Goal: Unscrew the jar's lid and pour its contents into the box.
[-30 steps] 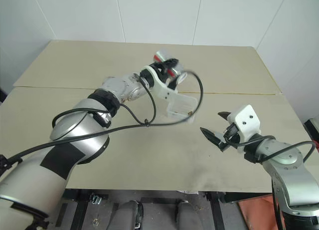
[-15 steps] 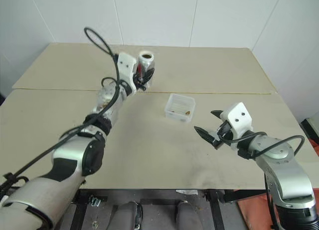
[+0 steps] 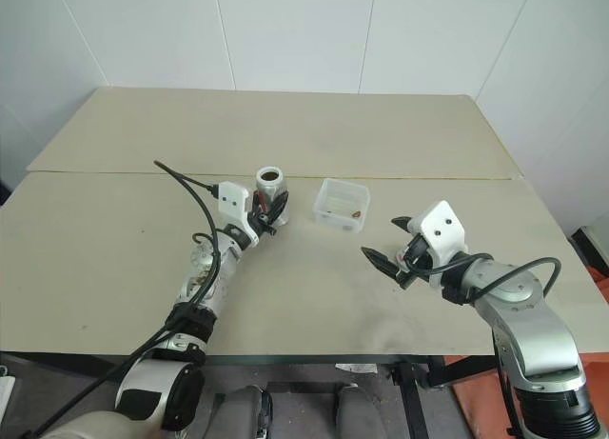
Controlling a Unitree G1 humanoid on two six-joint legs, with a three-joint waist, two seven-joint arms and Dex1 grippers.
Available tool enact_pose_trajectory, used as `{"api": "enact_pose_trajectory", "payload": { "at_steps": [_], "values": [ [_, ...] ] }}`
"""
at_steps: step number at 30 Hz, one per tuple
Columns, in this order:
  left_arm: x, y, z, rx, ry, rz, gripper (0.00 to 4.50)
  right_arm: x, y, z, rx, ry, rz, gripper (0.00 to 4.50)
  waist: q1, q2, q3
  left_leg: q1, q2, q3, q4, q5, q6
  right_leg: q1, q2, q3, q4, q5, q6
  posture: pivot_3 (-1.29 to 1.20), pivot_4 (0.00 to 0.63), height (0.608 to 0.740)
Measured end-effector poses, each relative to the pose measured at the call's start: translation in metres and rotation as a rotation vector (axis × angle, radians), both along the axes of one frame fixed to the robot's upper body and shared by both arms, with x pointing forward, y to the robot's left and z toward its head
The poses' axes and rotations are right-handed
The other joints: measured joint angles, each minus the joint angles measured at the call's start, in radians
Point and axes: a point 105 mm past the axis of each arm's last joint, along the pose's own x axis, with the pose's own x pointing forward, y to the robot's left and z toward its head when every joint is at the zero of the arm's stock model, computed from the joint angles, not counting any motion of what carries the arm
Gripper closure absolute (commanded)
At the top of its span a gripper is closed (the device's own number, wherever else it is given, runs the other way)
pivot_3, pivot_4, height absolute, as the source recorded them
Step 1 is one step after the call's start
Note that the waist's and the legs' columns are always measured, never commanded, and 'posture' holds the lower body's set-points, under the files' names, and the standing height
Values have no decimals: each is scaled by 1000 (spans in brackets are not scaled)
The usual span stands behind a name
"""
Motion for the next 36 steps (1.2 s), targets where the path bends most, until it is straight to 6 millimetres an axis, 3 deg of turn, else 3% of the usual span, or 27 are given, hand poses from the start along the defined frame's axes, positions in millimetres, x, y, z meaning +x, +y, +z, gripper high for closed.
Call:
{"api": "enact_pose_trajectory", "payload": {
  "at_steps": [7, 15, 21, 25, 28, 32, 36],
  "values": [
    [-6, 2, -10, 27, 16, 19, 2572, 1, 0, 1, -10, -7, 2, 33, -2, 0, 0, 3, 0, -1, 0, 0, 0, 3, 0, 0, -1, -1, 1, 0, 150, 740],
    [-15, 8, -25, 12, 58, 34, 33, 2, 0, 0, -13, 3, 11, 0, -3, 0, 0, 2, 0, -1, -1, 0, 0, 3, 1, 0, -2, 0, 1, 0, 150, 740],
    [-26, 9, -13, -3, 15, 30, 33, 2, 0, -1, -19, 9, 17, 0, -3, 0, 0, 2, 0, -1, -1, 0, 0, 3, 1, 0, -2, -1, 1, 0, 150, 740],
    [-50, 13, -18, 20, 33, 22, 33, 1, 1, -3, -24, 15, 30, 0, -14, 1, 0, 2, 0, -1, -2, 0, 0, 2, 1, 0, -3, -1, 1, 0, 150, 740],
    [-69, 28, -20, 62, 65, 58, 33, -2, -1, -4, -49, 28, 49, 0, -21, 1, 0, 2, 1, -2, -2, 0, 0, 2, 1, 0, -3, -1, 1, 0, 150, 740],
    [-98, 50, -8, 144, 58, 64, 33, -7, -7, -6, -79, 49, 85, 0, -23, 1, 0, 3, 1, -1, -2, 0, 0, 2, 1, 0, -2, -7, -1, 0, 150, 740],
    [-140, 94, -9, 331, 128, -33, 33, -17, -40, 2, -126, 87, 107, 0, -25, 1, 0, 5, 2, 0, -5, 0, 0, 1, 1, 0, -2, -10, -6, 0, 150, 740]
  ]
}}
